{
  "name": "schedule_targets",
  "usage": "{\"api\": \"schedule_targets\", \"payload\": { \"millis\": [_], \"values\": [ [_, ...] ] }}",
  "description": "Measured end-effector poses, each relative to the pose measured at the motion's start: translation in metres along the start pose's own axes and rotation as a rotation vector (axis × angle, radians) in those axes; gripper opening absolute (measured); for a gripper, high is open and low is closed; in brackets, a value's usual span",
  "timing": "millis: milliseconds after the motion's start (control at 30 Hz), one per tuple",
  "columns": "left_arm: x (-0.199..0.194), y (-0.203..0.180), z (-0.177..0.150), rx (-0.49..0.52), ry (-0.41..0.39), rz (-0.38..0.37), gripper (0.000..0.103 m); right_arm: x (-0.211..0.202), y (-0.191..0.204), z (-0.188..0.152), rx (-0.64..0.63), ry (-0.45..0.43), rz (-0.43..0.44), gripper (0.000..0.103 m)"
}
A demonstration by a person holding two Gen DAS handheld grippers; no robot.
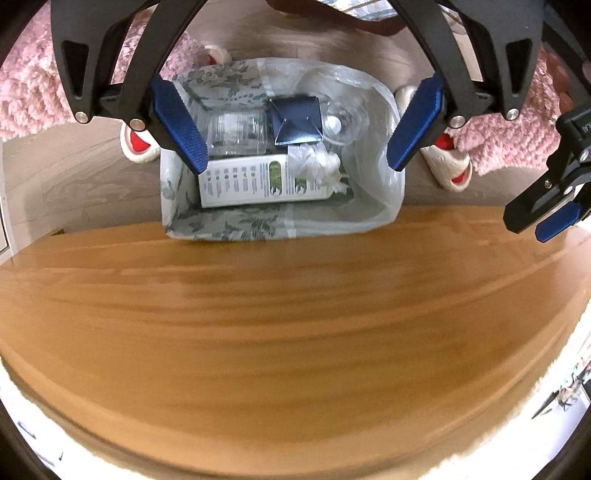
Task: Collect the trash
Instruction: 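Raise both open tools out of the bag and back over the bed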
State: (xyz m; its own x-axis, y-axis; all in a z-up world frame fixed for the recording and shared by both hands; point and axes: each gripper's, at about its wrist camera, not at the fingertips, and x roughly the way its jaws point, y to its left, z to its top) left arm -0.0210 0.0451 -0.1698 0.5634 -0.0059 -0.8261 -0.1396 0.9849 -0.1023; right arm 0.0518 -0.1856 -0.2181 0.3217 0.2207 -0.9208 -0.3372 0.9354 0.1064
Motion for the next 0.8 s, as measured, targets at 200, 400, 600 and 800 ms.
{"api": "schedule_targets", "payload": {
  "millis": [200, 400, 600, 800],
  "values": [
    [-0.023, -0.005, 0.005, 0.028, -0.101, -0.005, 0.095, -0.016, -0.003, 0.002, 0.002, -0.074, -0.005, 0.093],
    [-0.056, -0.011, 0.013, 0.063, -0.228, -0.013, 0.095, -0.047, -0.004, 0.005, -0.016, -0.222, -0.012, 0.093],
    [-0.087, -0.025, 0.022, 0.119, -0.352, -0.002, 0.095, -0.079, 0.004, 0.007, -0.079, -0.393, -0.046, 0.093],
    [-0.104, -0.031, 0.027, 0.127, -0.424, -0.046, 0.095, -0.105, 0.009, 0.009, -0.131, -0.516, -0.053, 0.093]
  ]
}}
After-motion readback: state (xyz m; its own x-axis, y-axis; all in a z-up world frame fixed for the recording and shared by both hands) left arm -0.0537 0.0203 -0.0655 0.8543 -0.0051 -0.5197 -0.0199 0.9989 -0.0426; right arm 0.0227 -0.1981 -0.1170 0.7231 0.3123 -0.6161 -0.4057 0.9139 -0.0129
